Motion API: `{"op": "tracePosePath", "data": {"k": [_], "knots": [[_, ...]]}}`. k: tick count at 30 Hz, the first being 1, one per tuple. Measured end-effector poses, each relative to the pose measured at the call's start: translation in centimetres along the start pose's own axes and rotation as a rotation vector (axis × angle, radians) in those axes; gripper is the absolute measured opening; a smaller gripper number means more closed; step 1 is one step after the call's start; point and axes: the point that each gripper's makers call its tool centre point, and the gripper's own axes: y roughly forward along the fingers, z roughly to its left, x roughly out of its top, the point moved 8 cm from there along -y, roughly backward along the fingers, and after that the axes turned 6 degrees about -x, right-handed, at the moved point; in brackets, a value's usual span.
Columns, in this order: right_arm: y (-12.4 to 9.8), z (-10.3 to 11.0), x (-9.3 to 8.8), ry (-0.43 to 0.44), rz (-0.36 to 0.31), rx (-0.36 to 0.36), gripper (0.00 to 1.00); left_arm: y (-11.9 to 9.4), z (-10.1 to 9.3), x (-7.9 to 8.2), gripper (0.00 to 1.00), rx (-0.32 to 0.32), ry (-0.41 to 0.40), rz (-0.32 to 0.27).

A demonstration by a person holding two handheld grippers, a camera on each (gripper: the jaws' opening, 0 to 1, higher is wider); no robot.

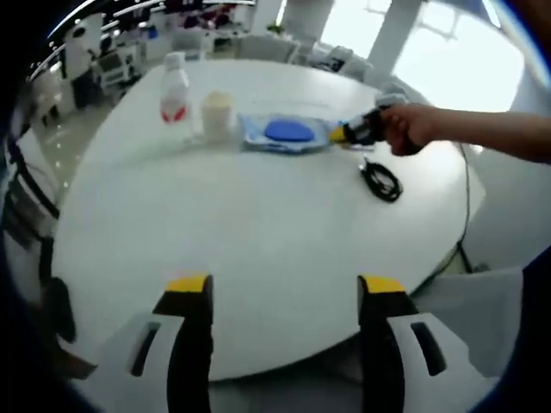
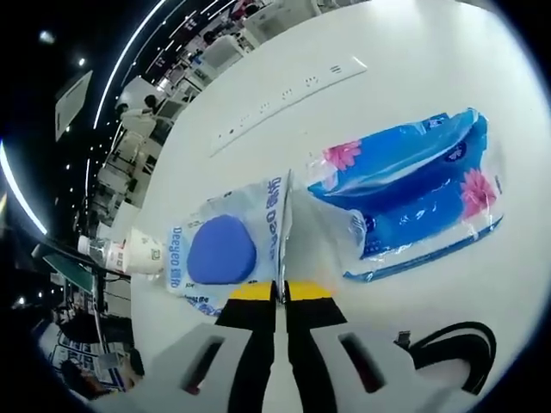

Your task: Arrange the tabletop items into an orderly group along one side of the table until the central work area is clear of visible clutter.

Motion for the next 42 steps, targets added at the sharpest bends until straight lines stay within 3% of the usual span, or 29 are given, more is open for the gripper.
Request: {"op": "tracePosePath", "data": {"k": [9, 15, 30, 37, 42], "knots": [[0.6, -0.3, 0.3, 0.012, -0.001, -0.001, 0.04, 0.0, 0.1, -0.9, 0.65, 0.0, -0.013, 0.013], [0.5, 0.0, 0.2, -0.021, 0.009, 0.006, 0.2, -0.3, 0.2, -0.8, 0.65, 0.0, -0.032, 0.003], [-0.3, 0.2, -0.5, -0.039, 0.025, 0.036, 0.26, -0.4, 0.0, -1.0, 0.65, -0.006, -0.03, 0.004], [-1.2, 0.4, -0.8, -0.08, 0.03, 0.069, 0.38, -0.4, 0.4, -1.6, 0.64, -0.008, -0.063, -0.002], [-2.0, 0.6, -1.4, -0.114, 0.043, 0.099, 0.43, -1.0, 0.7, -1.6, 0.49, -0.006, -0.096, -0.009]]}}
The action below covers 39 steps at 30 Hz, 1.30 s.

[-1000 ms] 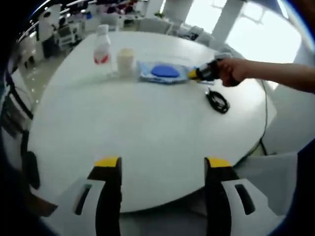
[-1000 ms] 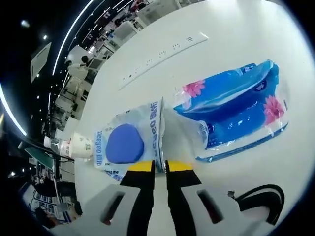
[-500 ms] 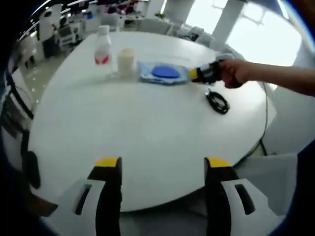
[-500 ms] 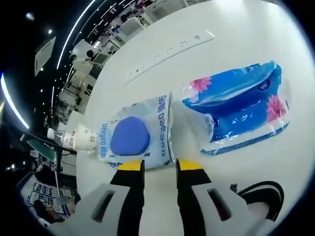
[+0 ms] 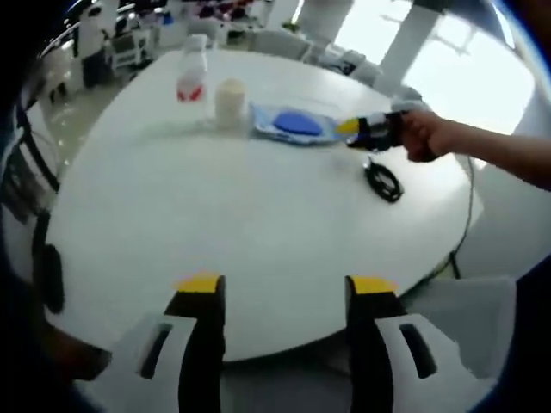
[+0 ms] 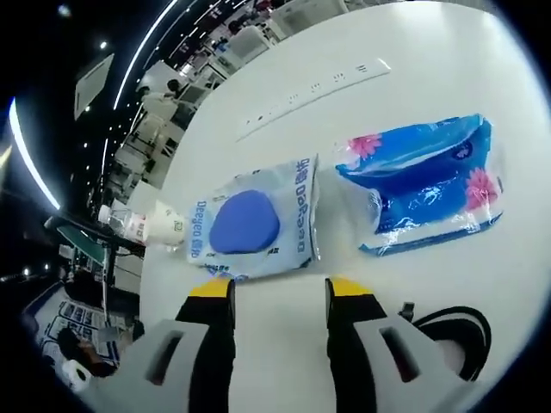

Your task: Arrange the tabletop items into an orderly group along one side of the table until the central work area is clear of visible clutter.

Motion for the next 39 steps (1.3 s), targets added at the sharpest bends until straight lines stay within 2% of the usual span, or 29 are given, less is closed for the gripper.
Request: {"op": "tracePosePath", "data": {"k": [4, 6, 12, 15, 18, 24, 27, 29, 31, 34, 39], "knots": [[-1.1, 0.6, -0.9, -0.031, -0.005, 0.027, 0.45, -0.4, 0.1, 0.3, 0.52, -0.008, -0.01, -0.027], [-1.7, 0.9, -1.4, -0.035, -0.009, 0.044, 0.45, -0.5, -0.1, 0.2, 0.53, -0.019, -0.015, -0.015], [-3.8, 0.4, -3.3, 0.0, -0.042, 0.103, 0.47, -0.8, -0.7, -0.7, 0.62, -0.025, 0.074, 0.036], [-4.9, 0.1, -4.3, -0.012, -0.039, 0.109, 0.49, -0.9, -0.9, -0.9, 0.64, -0.031, 0.102, 0.035], [-5.9, -0.2, -5.0, -0.036, -0.038, 0.111, 0.52, -1.0, -1.0, -1.0, 0.65, -0.047, 0.093, 0.013], [-7.7, -0.9, -5.0, -0.061, -0.081, 0.118, 0.55, -1.2, -1.1, -0.5, 0.65, -0.042, 0.093, -0.023], [-8.6, -1.2, -4.9, -0.069, -0.096, 0.123, 0.56, -1.3, -1.2, -0.6, 0.66, -0.023, 0.135, -0.032], [-9.4, -1.3, -5.0, -0.085, -0.109, 0.124, 0.56, -1.4, -1.2, -0.4, 0.66, 0.017, 0.188, -0.054], [-10.0, -1.5, -5.2, -0.1, -0.117, 0.119, 0.56, -1.5, -1.4, -0.3, 0.66, 0.007, 0.191, -0.062], [-10.9, -2.1, -5.7, -0.171, -0.141, 0.093, 0.57, -1.4, -1.3, -0.2, 0.67, -0.003, 0.192, -0.069], [-12.9, -2.2, -7.6, -0.211, -0.185, 0.104, 0.61, -1.5, -1.2, -0.1, 0.69, -0.006, 0.186, -0.088]]}}
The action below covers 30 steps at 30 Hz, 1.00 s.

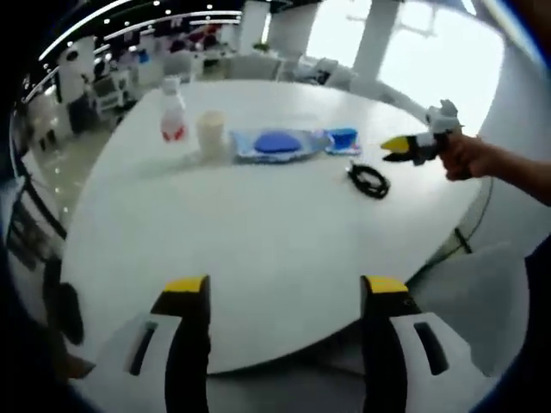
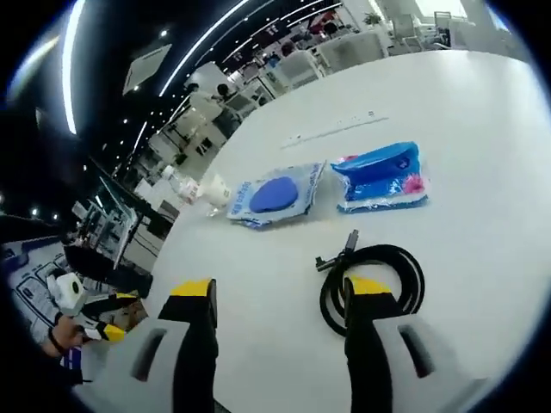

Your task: Arrange the tabletop items into an orderly group along one side of the table until the central work area is clear of visible clutter.

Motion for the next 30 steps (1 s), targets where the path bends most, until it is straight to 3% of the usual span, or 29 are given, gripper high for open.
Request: {"op": "tracePosePath", "data": {"k": [9, 13, 16, 23, 27, 30], "knots": [[-2.4, -0.1, -3.0, -0.004, -0.015, -0.012, 0.69, 0.7, -0.2, -0.1, 0.69, -0.02, 0.014, -0.007], [-3.6, 0.4, -3.9, -0.036, -0.043, -0.01, 0.71, 0.1, 0.2, 0.3, 0.69, 0.036, 0.038, -0.034], [-4.2, 0.6, -4.8, -0.11, -0.044, -0.01, 0.73, -0.1, 0.5, 0.4, 0.69, 0.07, 0.051, -0.043], [-4.6, 0.2, -6.4, -0.106, -0.045, -0.03, 0.73, -0.3, 0.5, 0.7, 0.69, 0.047, 0.027, -0.069], [-4.8, -0.1, -7.7, -0.154, -0.027, -0.077, 0.74, -0.5, 0.4, 1.0, 0.69, 0.071, 0.051, -0.077], [-4.9, -0.7, -8.0, -0.138, -0.021, -0.102, 0.74, -0.7, 0.6, 1.1, 0.69, 0.066, 0.03, -0.098]]}}
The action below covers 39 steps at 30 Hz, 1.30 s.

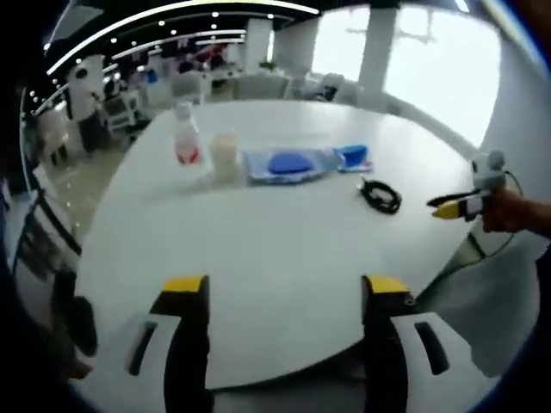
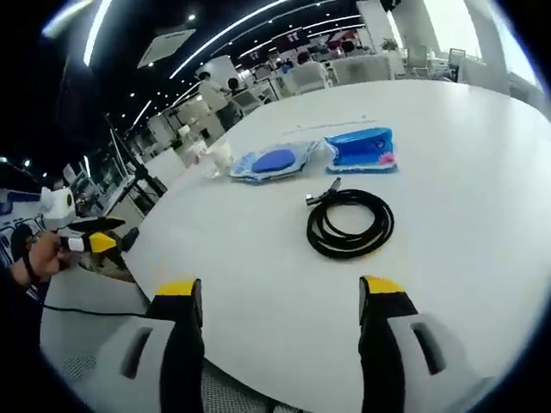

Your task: Arrange the tabletop items into an orderly group along one side of the table until the central work area is clear of visible clutter.

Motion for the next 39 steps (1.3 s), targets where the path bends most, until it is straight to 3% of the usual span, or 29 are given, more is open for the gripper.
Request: {"op": "tracePosePath", "data": {"k": [6, 9, 15, 21, 29, 35, 39], "knots": [[1.0, -1.1, -0.2, -0.066, 0.031, -0.027, 0.74, -0.2, 0.1, -0.1, 0.69, 0.012, -0.002, 0.0], [1.4, -2.2, 0.1, -0.002, 0.049, -0.049, 0.72, -0.3, 0.1, -0.2, 0.69, 0.007, -0.01, -0.008], [3.3, -5.4, 2.8, -0.077, 0.039, -0.119, 0.71, -0.5, 0.0, -0.1, 0.69, 0.018, 0.001, -0.022], [4.8, -7.2, 4.9, -0.068, 0.038, -0.187, 0.69, -0.3, -0.1, -0.1, 0.69, 0.004, 0.0, -0.018], [6.4, -8.1, 5.8, -0.127, 0.082, -0.214, 0.67, -0.3, -0.1, 0.0, 0.69, 0.001, -0.012, -0.026], [7.5, -8.7, 6.3, -0.119, 0.102, -0.225, 0.63, -0.3, -0.4, 0.1, 0.69, -0.009, -0.011, -0.035], [8.5, -8.4, 6.7, -0.215, 0.138, -0.219, 0.6, -0.3, -0.5, 0.1, 0.69, -0.01, -0.001, -0.029]]}}
